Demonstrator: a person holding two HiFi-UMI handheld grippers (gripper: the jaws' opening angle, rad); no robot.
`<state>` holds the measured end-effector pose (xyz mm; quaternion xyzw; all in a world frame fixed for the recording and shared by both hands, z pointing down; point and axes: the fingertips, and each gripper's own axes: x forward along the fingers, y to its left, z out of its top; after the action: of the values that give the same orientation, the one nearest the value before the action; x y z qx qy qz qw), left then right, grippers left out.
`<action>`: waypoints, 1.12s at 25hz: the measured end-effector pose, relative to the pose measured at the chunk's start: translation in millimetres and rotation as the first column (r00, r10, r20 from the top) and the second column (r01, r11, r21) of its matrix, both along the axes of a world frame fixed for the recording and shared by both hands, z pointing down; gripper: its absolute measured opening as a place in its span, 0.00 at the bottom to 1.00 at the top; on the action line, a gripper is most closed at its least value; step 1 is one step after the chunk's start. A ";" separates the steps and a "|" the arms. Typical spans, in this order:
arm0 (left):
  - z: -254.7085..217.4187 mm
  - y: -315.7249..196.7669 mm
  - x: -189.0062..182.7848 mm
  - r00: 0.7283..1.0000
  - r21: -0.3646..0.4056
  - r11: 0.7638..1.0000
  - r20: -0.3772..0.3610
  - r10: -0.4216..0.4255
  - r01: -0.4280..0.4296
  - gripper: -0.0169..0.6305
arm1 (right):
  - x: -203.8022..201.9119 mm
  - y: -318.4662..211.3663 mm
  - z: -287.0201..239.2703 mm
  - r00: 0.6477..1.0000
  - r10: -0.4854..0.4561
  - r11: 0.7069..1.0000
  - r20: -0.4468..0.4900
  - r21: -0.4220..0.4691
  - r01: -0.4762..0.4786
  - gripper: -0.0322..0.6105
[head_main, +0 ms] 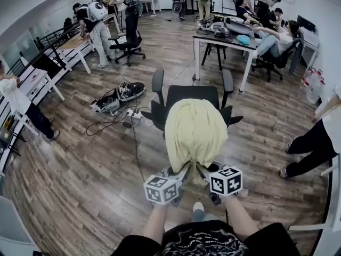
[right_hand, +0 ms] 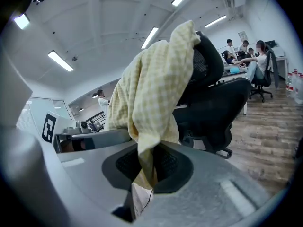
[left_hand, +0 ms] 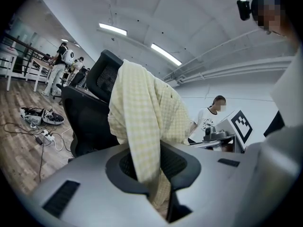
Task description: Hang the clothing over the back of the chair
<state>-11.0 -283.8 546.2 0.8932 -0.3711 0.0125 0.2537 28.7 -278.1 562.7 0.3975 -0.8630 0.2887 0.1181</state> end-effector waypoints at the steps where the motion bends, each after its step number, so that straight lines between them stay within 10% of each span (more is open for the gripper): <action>1: 1.4 -2.1 0.3 1.000 -0.002 1.000 -0.002 -0.006 0.006 0.10 | -0.5 -2.1 1.1 1.000 0.002 1.000 0.008 -0.002 -0.002 0.10; 28: 17.5 -37.3 -0.6 0.989 -0.003 0.989 0.007 -0.147 0.147 0.11 | -0.3 -44.6 14.9 0.998 0.056 0.998 0.036 -0.033 -0.055 0.20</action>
<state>-11.6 -321.1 563.7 0.8629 -0.4368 -0.0025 0.2544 28.4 -322.7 577.6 0.4139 -0.8489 0.3129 0.1006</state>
